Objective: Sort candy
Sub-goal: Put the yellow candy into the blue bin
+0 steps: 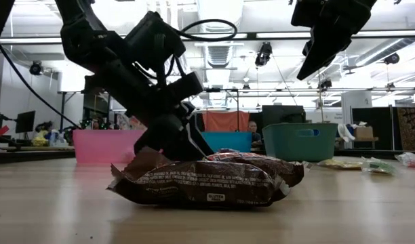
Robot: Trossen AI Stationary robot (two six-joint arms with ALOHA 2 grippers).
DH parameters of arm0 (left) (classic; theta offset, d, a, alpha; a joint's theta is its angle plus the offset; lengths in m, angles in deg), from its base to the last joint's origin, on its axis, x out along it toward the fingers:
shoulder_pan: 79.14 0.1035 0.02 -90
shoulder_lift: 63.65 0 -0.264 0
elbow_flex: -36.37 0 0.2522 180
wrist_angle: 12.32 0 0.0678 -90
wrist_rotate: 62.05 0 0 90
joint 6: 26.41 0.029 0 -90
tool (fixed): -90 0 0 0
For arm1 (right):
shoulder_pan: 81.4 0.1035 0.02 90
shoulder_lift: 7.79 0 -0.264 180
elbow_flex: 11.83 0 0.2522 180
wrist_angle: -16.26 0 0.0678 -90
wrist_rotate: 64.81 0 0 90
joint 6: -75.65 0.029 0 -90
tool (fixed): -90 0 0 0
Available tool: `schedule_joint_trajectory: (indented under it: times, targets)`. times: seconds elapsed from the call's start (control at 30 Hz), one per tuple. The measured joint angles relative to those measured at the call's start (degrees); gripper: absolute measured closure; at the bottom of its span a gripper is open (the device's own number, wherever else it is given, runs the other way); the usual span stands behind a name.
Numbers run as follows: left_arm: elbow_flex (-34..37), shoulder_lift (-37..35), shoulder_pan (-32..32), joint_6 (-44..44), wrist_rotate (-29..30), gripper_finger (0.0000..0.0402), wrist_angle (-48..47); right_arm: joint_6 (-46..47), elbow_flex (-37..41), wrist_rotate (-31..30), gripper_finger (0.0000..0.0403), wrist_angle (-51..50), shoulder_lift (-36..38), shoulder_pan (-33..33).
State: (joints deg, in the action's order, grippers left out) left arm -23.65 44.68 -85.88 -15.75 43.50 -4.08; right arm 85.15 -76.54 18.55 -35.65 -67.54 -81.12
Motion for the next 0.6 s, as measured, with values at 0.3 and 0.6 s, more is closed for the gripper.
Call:
schedule_joint_trajectory:
  times: [0.3, 0.6]
  targets:
    - [0.0, 0.9, 0.0, -1.2, 0.2, 0.0183, 0.5, 0.0, 0.1, 0.0, 0.0303, 0.2, 0.0, 0.0]
    - [0.2, 1.0, 0.0, -2.8, -1.3, 0.0306, 0.1, 0.0, 0.1, 0.0, 0.0303, 0.9, 0.0, 0.0]
